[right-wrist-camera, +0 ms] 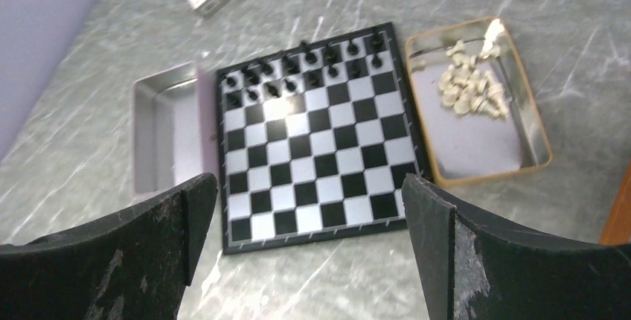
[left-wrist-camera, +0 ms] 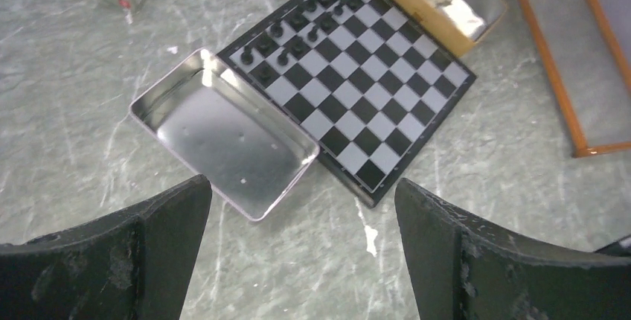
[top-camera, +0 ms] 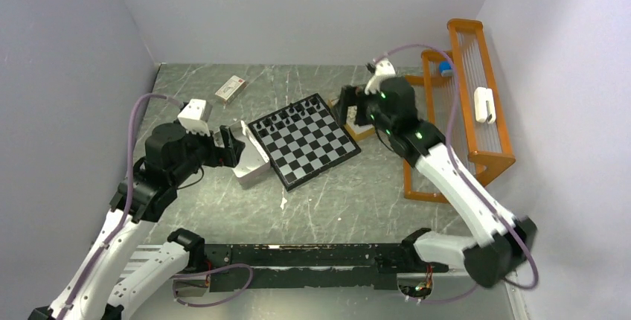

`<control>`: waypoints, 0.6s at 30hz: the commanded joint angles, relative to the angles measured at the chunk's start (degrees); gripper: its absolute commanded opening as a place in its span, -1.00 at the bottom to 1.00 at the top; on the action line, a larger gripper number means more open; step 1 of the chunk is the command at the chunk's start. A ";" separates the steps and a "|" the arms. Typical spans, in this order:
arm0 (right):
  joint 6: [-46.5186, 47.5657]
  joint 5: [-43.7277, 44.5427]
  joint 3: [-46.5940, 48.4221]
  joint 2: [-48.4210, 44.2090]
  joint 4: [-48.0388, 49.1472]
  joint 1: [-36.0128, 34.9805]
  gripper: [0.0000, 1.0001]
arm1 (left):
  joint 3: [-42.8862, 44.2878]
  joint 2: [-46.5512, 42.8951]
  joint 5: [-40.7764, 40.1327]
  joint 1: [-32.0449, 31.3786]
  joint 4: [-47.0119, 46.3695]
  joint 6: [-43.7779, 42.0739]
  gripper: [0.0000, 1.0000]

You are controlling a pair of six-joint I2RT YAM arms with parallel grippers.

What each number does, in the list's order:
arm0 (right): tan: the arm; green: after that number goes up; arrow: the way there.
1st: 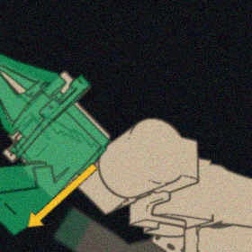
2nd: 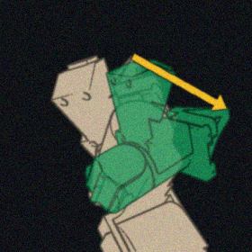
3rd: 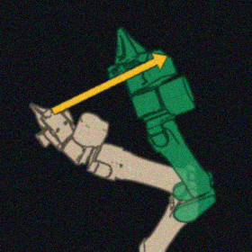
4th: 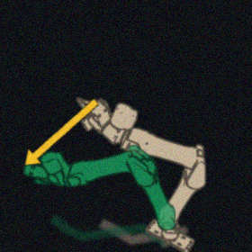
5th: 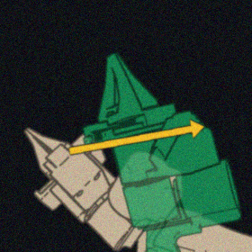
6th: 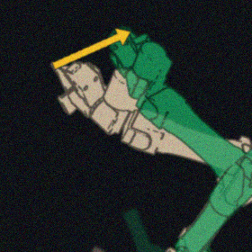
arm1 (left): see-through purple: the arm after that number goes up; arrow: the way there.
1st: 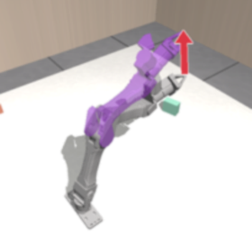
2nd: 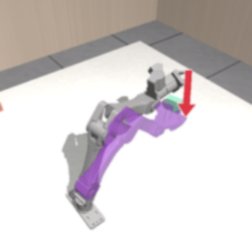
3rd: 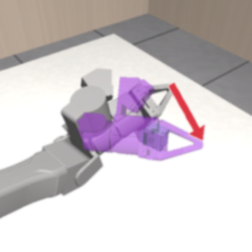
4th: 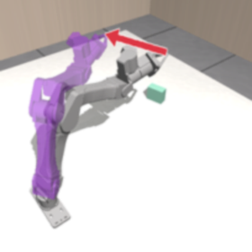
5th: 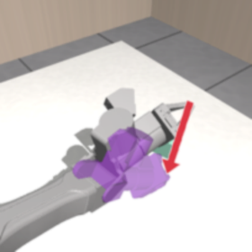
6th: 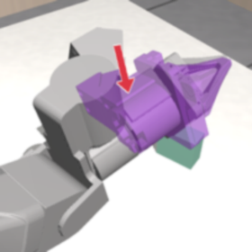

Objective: Set up the chess pieces on the board
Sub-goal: Reset both arms

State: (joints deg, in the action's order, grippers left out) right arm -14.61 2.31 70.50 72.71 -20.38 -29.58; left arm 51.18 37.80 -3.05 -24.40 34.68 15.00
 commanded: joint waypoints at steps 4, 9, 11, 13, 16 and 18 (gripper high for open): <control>-6.73 -7.28 -14.08 -24.38 -2.66 0.23 1.00 | 6.72 2.83 13.69 0.59 -1.90 2.23 0.95; -12.95 -5.93 -19.44 -34.88 -9.57 0.23 1.00 | 2.08 -1.49 21.37 0.61 -8.83 5.44 0.95; -13.34 -5.96 -20.89 -37.43 -11.41 0.24 1.00 | -0.08 -2.95 23.45 0.67 -10.14 7.31 0.95; -14.19 -6.24 -22.35 -39.28 -12.05 0.27 1.00 | -2.11 -4.15 24.58 0.65 -10.24 8.84 0.95; -16.10 -7.12 -24.25 -41.57 -11.66 0.24 1.00 | -4.81 -5.59 24.65 0.61 -9.86 10.16 0.95; -17.14 -7.07 -24.17 -42.52 -11.34 0.25 1.00 | -6.14 -6.30 24.41 0.63 -9.53 10.60 0.95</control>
State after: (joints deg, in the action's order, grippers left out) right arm -28.05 -3.70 46.92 32.45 -30.55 -29.58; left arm 47.72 32.60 18.33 -24.18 27.00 22.81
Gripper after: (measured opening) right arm 0.997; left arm 0.974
